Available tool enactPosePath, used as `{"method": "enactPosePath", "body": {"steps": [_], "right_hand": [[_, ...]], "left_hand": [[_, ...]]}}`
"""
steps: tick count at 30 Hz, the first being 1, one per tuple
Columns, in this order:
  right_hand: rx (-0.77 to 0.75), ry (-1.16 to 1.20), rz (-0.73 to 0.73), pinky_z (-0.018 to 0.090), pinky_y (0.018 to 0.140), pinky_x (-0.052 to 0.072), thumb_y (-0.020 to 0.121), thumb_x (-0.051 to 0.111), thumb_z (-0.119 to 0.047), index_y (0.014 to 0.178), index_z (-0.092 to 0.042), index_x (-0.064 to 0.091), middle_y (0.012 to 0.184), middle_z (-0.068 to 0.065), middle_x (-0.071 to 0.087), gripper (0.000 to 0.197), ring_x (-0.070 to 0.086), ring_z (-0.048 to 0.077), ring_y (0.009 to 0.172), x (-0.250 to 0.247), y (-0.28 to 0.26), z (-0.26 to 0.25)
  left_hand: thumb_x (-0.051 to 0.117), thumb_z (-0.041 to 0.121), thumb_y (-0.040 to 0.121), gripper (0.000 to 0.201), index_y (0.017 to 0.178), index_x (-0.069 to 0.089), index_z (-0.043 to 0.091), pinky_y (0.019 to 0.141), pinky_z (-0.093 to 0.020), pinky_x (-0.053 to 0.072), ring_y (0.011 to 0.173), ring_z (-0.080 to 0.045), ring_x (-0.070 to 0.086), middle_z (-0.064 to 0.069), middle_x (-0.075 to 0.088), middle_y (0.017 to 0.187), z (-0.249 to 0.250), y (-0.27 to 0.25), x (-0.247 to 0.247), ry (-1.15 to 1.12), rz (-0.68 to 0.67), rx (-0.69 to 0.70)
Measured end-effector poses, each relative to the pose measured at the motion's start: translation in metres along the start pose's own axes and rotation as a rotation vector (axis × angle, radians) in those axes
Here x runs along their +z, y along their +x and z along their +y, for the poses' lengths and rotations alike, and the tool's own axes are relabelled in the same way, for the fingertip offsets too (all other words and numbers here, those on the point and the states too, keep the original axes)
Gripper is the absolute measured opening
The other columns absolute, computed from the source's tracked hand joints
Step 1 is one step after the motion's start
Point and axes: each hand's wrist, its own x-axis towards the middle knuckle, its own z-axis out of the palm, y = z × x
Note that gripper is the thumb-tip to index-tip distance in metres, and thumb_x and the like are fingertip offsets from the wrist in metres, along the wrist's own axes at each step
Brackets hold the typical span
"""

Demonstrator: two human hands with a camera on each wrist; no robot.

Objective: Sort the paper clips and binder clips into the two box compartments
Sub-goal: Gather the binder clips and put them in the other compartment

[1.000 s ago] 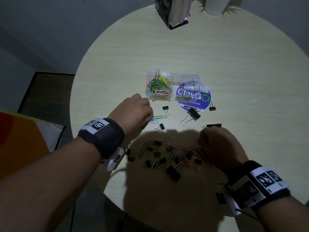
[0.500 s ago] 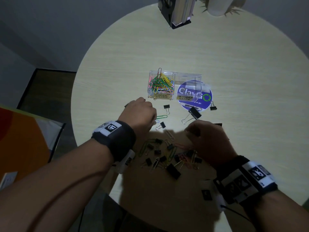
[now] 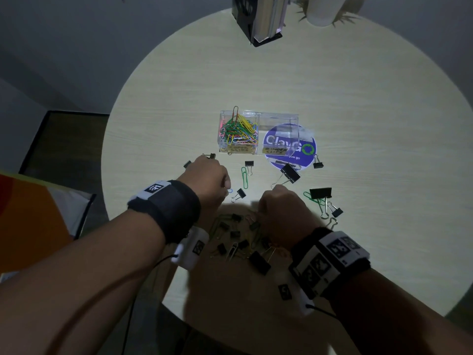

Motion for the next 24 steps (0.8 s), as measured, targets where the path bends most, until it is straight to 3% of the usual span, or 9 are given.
{"method": "enactPosePath", "body": {"steps": [2,5,9,13,16,20,24], "right_hand": [[-0.037,0.012,-0.018,0.040,0.074,0.053,0.089,0.058,-0.021,0.091,-0.006,0.064,0.091,0.013,0.064,0.017,0.062,0.032,0.083,-0.007,-0.004,0.000],[-0.017,0.091,0.037,0.035,0.067,0.052,0.087,0.059,-0.018,0.091,-0.014,0.061,0.084,0.006,0.069,0.005,0.064,0.027,0.078,-0.018,-0.015,0.013],[0.050,0.109,0.249,0.033,0.065,0.050,0.083,0.067,-0.024,0.084,-0.021,0.067,0.078,-0.002,0.071,0.003,0.065,0.027,0.074,-0.035,-0.034,0.060],[0.090,-0.080,0.105,0.034,0.062,0.047,0.084,0.063,-0.021,0.080,-0.017,0.066,0.078,0.002,0.067,0.006,0.060,0.029,0.077,-0.043,-0.041,0.081],[0.089,-0.156,0.114,0.035,0.059,0.046,0.081,0.064,-0.018,0.076,-0.017,0.062,0.077,0.005,0.062,0.006,0.058,0.032,0.076,-0.040,-0.039,0.086],[0.063,-0.140,0.154,0.037,0.062,0.049,0.081,0.065,-0.015,0.087,-0.017,0.069,0.084,0.008,0.066,0.007,0.060,0.034,0.080,-0.035,-0.036,0.090],[0.057,-0.170,0.164,0.033,0.055,0.041,0.081,0.060,-0.017,0.078,-0.020,0.050,0.073,0.001,0.054,0.011,0.049,0.029,0.069,-0.033,-0.031,0.089]], "left_hand": [[0.064,0.021,0.083,0.008,0.084,0.070,0.026,0.070,-0.030,0.035,0.101,-0.023,0.054,0.006,0.069,0.086,0.004,0.002,-0.002,0.055,0.002,0.046],[0.062,0.020,0.082,0.008,0.084,0.067,0.025,0.073,-0.033,0.046,0.093,-0.020,0.058,0.007,0.068,0.082,0.008,0.005,-0.006,-0.003,0.006,0.132],[0.064,0.030,0.079,0.017,0.095,0.070,0.026,0.073,-0.040,0.052,0.088,-0.026,0.055,0.003,0.069,0.081,0.011,0.014,-0.007,0.095,0.126,0.248],[0.065,0.021,0.080,0.021,0.096,0.074,0.030,0.076,-0.040,0.051,0.092,-0.027,0.056,0.002,0.070,0.085,0.014,0.017,-0.004,0.191,0.152,0.274],[0.065,0.021,0.080,0.015,0.090,0.072,0.029,0.074,-0.035,0.049,0.094,-0.026,0.058,0.002,0.066,0.087,0.012,0.015,-0.003,0.155,0.156,0.203],[0.057,0.023,0.084,0.016,0.092,0.070,0.029,0.070,-0.032,0.044,0.095,-0.024,0.058,0.004,0.063,0.094,0.013,0.012,-0.002,0.201,0.162,0.240],[0.050,0.025,0.086,0.017,0.093,0.065,0.030,0.064,-0.031,0.046,0.088,-0.021,0.059,0.007,0.061,0.091,0.013,0.004,0.000,0.210,0.167,0.282]]}}
